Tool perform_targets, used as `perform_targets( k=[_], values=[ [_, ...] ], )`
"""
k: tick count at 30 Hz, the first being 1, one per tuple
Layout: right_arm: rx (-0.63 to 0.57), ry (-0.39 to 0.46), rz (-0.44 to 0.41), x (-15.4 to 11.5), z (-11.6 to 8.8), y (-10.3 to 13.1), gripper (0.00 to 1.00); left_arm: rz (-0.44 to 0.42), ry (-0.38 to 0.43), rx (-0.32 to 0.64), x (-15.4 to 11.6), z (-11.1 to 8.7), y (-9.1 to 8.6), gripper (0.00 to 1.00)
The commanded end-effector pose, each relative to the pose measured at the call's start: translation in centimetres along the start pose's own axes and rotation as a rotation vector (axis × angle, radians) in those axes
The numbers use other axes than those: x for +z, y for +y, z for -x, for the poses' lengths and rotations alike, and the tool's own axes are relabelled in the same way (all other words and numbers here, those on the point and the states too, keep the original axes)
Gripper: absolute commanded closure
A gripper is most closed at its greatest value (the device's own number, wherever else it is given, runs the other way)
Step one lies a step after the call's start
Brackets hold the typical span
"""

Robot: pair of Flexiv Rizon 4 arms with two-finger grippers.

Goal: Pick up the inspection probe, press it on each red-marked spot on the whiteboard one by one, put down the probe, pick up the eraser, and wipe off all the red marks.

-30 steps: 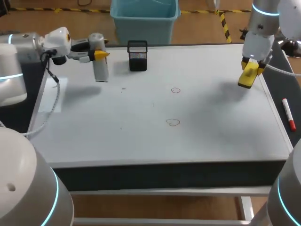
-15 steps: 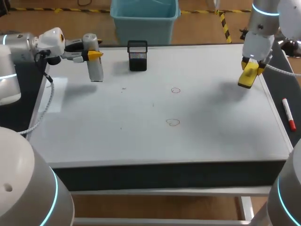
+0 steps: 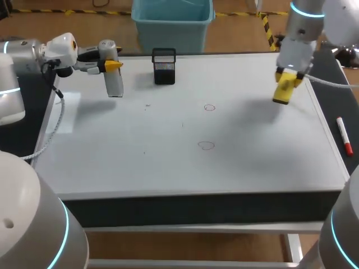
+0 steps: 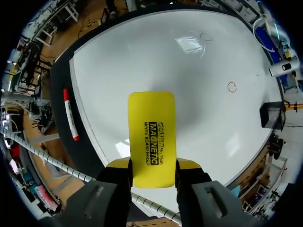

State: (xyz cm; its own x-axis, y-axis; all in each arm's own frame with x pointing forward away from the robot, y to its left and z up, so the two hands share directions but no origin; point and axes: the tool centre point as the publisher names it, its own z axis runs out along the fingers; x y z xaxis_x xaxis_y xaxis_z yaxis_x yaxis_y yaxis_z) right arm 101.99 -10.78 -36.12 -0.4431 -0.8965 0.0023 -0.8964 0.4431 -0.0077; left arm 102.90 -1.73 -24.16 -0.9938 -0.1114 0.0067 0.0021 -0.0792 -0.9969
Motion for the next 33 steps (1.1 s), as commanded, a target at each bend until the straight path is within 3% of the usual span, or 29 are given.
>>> perform_targets(
  k=[1,9,15,25,33],
  values=[
    [-0.047,0.026,-0.020,-0.4,3.4,2.1,1.00,0.000,0.004,-0.001,0.0,0.1,0.0,1.00],
    [-0.222,-0.010,-0.031,-0.8,10.5,7.4,1.00,0.000,0.004,-0.001,0.0,0.1,0.0,1.00],
    [-0.325,-0.025,-0.018,-0.1,14.2,9.9,1.00,0.000,0.004,-0.001,0.0,0.1,0.0,1.00],
    [-0.410,-0.018,-0.028,0.8,18.3,12.2,1.00,0.000,0.004,-0.001,0.0,0.1,0.0,1.00],
    [-0.450,-0.021,-0.026,2.2,20.5,12.8,1.00,0.000,0.004,-0.001,0.0,0.1,0.0,1.00]
  ],
)
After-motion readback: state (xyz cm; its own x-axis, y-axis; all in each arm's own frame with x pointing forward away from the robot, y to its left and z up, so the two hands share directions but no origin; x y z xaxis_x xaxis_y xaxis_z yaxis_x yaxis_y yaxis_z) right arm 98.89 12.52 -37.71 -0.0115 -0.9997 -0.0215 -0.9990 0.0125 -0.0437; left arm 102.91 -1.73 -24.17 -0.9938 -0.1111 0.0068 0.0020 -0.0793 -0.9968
